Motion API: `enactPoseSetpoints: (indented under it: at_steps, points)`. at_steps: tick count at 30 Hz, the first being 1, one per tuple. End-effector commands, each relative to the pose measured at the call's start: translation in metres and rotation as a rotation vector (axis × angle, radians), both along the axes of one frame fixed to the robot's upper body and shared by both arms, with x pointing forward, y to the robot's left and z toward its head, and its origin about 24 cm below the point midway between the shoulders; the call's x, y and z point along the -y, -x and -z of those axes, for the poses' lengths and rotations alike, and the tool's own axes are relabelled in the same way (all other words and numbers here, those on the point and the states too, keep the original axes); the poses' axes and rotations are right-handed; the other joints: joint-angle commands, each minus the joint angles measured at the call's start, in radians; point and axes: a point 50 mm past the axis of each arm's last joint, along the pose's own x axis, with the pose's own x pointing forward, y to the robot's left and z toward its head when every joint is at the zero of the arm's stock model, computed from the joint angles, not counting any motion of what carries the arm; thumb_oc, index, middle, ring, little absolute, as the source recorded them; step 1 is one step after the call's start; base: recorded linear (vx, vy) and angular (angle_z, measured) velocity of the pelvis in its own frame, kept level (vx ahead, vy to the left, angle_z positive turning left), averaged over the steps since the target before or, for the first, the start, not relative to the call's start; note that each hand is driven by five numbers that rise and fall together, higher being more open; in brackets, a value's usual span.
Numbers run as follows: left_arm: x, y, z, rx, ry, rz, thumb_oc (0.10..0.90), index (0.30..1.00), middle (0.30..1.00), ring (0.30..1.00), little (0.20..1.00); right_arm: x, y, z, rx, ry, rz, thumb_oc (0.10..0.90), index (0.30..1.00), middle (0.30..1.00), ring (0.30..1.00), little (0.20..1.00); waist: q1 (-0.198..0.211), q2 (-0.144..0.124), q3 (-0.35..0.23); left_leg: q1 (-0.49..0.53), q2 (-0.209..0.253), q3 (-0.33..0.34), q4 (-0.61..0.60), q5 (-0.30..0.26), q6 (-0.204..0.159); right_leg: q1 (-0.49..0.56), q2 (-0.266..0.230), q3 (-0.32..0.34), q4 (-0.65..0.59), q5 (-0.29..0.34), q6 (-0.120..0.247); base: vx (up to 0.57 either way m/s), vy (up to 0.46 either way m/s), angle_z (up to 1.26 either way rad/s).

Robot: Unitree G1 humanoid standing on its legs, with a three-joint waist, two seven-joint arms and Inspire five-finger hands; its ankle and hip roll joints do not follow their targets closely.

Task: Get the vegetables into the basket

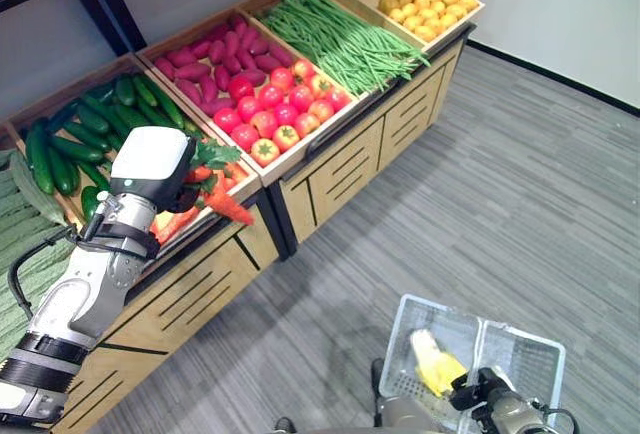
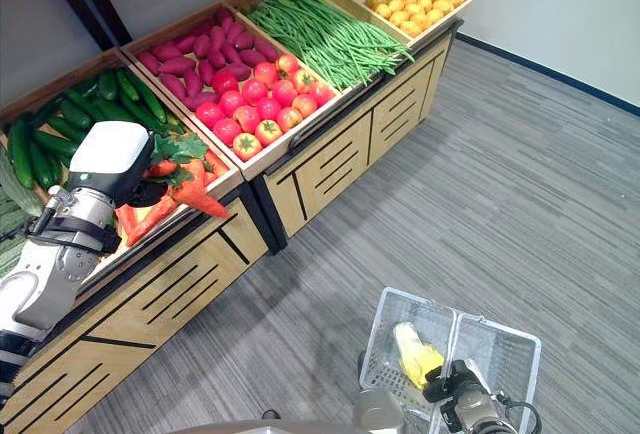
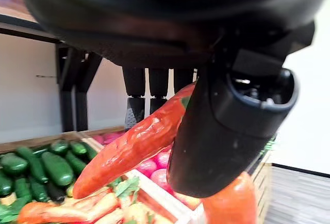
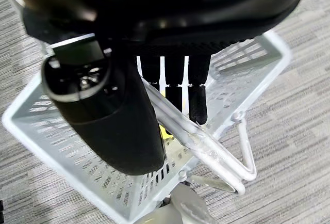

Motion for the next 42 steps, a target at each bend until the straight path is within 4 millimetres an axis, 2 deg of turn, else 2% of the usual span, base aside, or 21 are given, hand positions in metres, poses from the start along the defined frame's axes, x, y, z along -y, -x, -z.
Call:
enactPoseSetpoints:
  at_steps: [1,7,9,11,14,15,16,18,21,23,25,27,30,31,33,34,37,40,41,42]
  points:
    - [-0.004,-0.005,-0.062,0.258,-0.017,-0.008,0.4,0.3,0.3,0.3,0.3,0.0,0.029,0.007,-0.087,0.02,-0.035,0.4,0.3,0.3,0.3,0.3,-0.02,-0.029,-0.079,-0.043,-0.021,-0.064,0.046,-0.057,-0.006,-0.098,-0.056,0.064,0.142,-0.101,0.089,0.06,-0.082,0.06]
    - [0.017,-0.017,-0.056,0.252,0.053,0.063,0.4,0.3,0.3,0.3,0.3,0.008,0.032,0.005,-0.078,0.042,-0.007,0.4,0.3,0.3,0.3,0.3,-0.038,-0.006,-0.055,-0.048,0.018,-0.087,0.081,-0.055,-0.029,-0.114,-0.025,0.052,0.209,-0.164,0.057,0.09,-0.111,0.11]
    - [0.025,-0.02,-0.053,0.237,0.08,0.092,0.4,0.3,0.3,0.3,0.3,0.015,0.034,0.002,-0.076,0.057,0.008,0.4,0.3,0.3,0.3,0.3,-0.039,-0.008,-0.038,-0.083,0.03,-0.115,0.19,-0.016,-0.049,-0.083,-0.011,0.044,0.202,-0.178,0.032,0.12,-0.161,0.17]
    - [0.03,-0.023,-0.053,0.237,0.09,0.105,0.4,0.3,0.3,0.3,0.3,0.019,0.035,0.001,-0.076,0.07,0.012,0.4,0.3,0.3,0.3,0.3,-0.028,-0.021,-0.019,-0.137,0.005,-0.178,0.283,0.016,-0.061,-0.058,-0.012,0.035,0.187,-0.171,0.019,0.06,-0.098,0.33]
    - [0.03,-0.025,-0.05,0.232,0.101,0.097,0.4,0.3,0.3,0.3,0.3,0.021,0.041,0.002,-0.1,0.078,0.014,0.4,0.3,0.3,0.3,0.3,-0.018,-0.043,-0.016,-0.183,-0.026,-0.239,0.219,-0.008,-0.045,-0.03,-0.024,0.053,0.157,-0.172,0.026,0.14,0.003,0.09]
    - [0.027,-0.023,-0.047,0.23,0.104,0.084,0.4,0.3,0.3,0.3,0.3,0.023,0.042,0.001,-0.102,0.086,0.018,0.4,0.3,0.3,0.3,0.3,-0.001,-0.055,-0.014,-0.226,-0.04,-0.305,0.172,-0.013,-0.038,-0.016,-0.025,0.086,0.139,-0.17,0.033,0.22,0.062,-0.04]
    - [0.025,-0.023,-0.046,0.23,0.099,0.077,0.4,0.3,0.3,0.3,0.3,0.024,0.042,0.0,-0.098,0.089,0.02,0.4,0.3,0.3,0.3,0.3,0.002,-0.059,-0.014,-0.246,-0.047,-0.33,0.156,-0.004,-0.035,-0.01,-0.023,0.104,0.13,-0.17,0.036,0.17,0.066,-0.03]
    - [0.022,-0.021,-0.047,0.234,0.086,0.074,0.4,0.3,0.3,0.3,0.3,0.025,0.041,0.0,-0.098,0.092,0.012,0.4,0.3,0.3,0.3,0.3,0.001,-0.061,-0.015,-0.256,-0.059,-0.334,0.167,-0.011,-0.027,-0.011,-0.02,0.129,0.132,-0.172,0.04,0.12,0.101,-0.48]
    - [0.018,-0.015,-0.044,0.224,0.088,0.07,0.4,0.3,0.3,0.3,0.3,0.019,0.04,0.002,-0.096,0.078,0.011,0.4,0.3,0.3,0.3,0.3,0.006,-0.075,-0.021,-0.228,-0.076,-0.262,0.194,-0.071,0.007,-0.015,-0.037,0.2,0.117,-0.153,0.063,0.1,0.254,-1.42]
    - [0.014,-0.013,-0.05,0.246,0.074,0.057,0.4,0.3,0.3,0.3,0.3,0.013,0.03,0.002,-0.069,0.064,-0.002,0.4,0.3,0.3,0.3,0.3,0.009,-0.089,-0.016,-0.214,-0.09,-0.218,0.211,-0.103,0.03,-0.03,-0.047,0.248,0.122,-0.138,0.08,-0.02,0.278,-0.82]
    - [0.009,-0.011,-0.055,0.256,0.047,0.04,0.4,0.3,0.3,0.3,0.3,0.005,0.02,0.003,-0.051,0.044,-0.028,0.4,0.3,0.3,0.3,0.3,0.007,-0.106,-0.004,-0.215,-0.11,-0.151,0.258,-0.152,0.063,-0.078,-0.062,0.308,0.133,-0.099,0.113,-0.09,0.267,-0.96]
    - [0.007,-0.01,-0.056,0.259,0.043,0.036,0.4,0.3,0.3,0.3,0.3,0.003,0.019,0.003,-0.05,0.04,-0.031,0.4,0.3,0.3,0.3,0.3,0.01,-0.11,-0.001,-0.213,-0.113,-0.133,0.267,-0.163,0.07,-0.089,-0.063,0.325,0.133,-0.09,0.121,-0.06,0.146,-0.79]
    - [0.004,-0.008,-0.059,0.27,0.031,0.023,0.4,0.3,0.3,0.3,0.3,-0.002,0.013,0.004,-0.037,0.029,-0.048,0.4,0.3,0.3,0.3,0.3,-0.005,-0.115,0.017,-0.207,-0.13,-0.068,0.285,-0.189,0.086,-0.139,-0.076,0.354,0.125,-0.026,0.157,-0.08,0.137,-0.41]
    - [0.004,-0.007,-0.06,0.271,0.031,0.021,0.4,0.3,0.3,0.3,0.3,-0.002,0.012,0.004,-0.036,0.029,-0.05,0.4,0.3,0.3,0.3,0.3,0.001,-0.117,0.017,-0.207,-0.129,-0.059,0.286,-0.19,0.087,-0.142,-0.075,0.364,0.123,-0.022,0.159,-0.08,0.09,-0.62]
    - [0.002,-0.007,-0.06,0.274,0.029,0.014,0.4,0.3,0.3,0.3,0.3,-0.005,0.008,0.003,-0.025,0.024,-0.062,0.4,0.3,0.3,0.3,0.3,0.001,-0.119,0.026,-0.2,-0.125,-0.02,0.279,-0.192,0.086,-0.168,-0.082,0.343,0.113,0.021,0.175,-0.07,0.023,-0.63]
    - [0.001,-0.006,-0.06,0.275,0.027,0.009,0.4,0.3,0.3,0.3,0.3,-0.008,0.005,0.003,-0.015,0.016,-0.066,0.4,0.3,0.3,0.3,0.3,0.008,-0.114,0.028,-0.193,-0.115,-0.006,0.271,-0.195,0.086,-0.178,-0.084,0.303,0.115,0.019,0.174,-0.1,-0.009,-0.5]
    - [-0.004,-0.004,-0.061,0.278,0.017,-0.015,0.4,0.3,0.3,0.3,0.3,-0.015,0.0,0.004,-0.008,0.007,-0.098,0.4,0.3,0.3,0.3,0.3,0.037,-0.09,0.037,-0.199,-0.07,0.031,0.245,-0.147,0.073,-0.191,-0.146,0.088,0.175,-0.034,0.135,-0.16,-0.022,-0.73]
    - [-0.009,0.0,-0.059,0.278,0.016,-0.042,0.4,0.3,0.3,0.3,0.3,-0.019,-0.003,0.004,-0.006,0.005,-0.123,0.4,0.3,0.3,0.3,0.3,0.056,-0.076,0.031,-0.196,-0.054,0.061,0.223,-0.127,0.071,-0.139,-0.163,0.011,0.253,-0.102,0.12,-0.14,0.02,-0.7]
    - [-0.014,0.003,-0.056,0.269,0.023,-0.067,0.4,0.3,0.3,0.3,0.3,-0.021,-0.007,0.003,0.002,0.002,-0.135,0.4,0.3,0.3,0.3,0.3,0.083,-0.084,0.014,-0.2,-0.047,0.097,0.219,-0.118,0.066,-0.09,-0.184,-0.058,0.236,-0.114,0.117,-0.11,-0.079,-0.82]
    - [-0.019,0.008,-0.051,0.253,0.022,-0.089,0.4,0.3,0.3,0.3,0.3,-0.02,-0.01,0.002,0.013,0.003,-0.146,0.4,0.3,0.3,0.3,0.3,0.088,-0.096,0.0,-0.194,-0.043,0.122,0.222,-0.119,0.058,-0.071,-0.175,-0.074,0.192,-0.105,0.12,0.02,-0.151,-1.11]
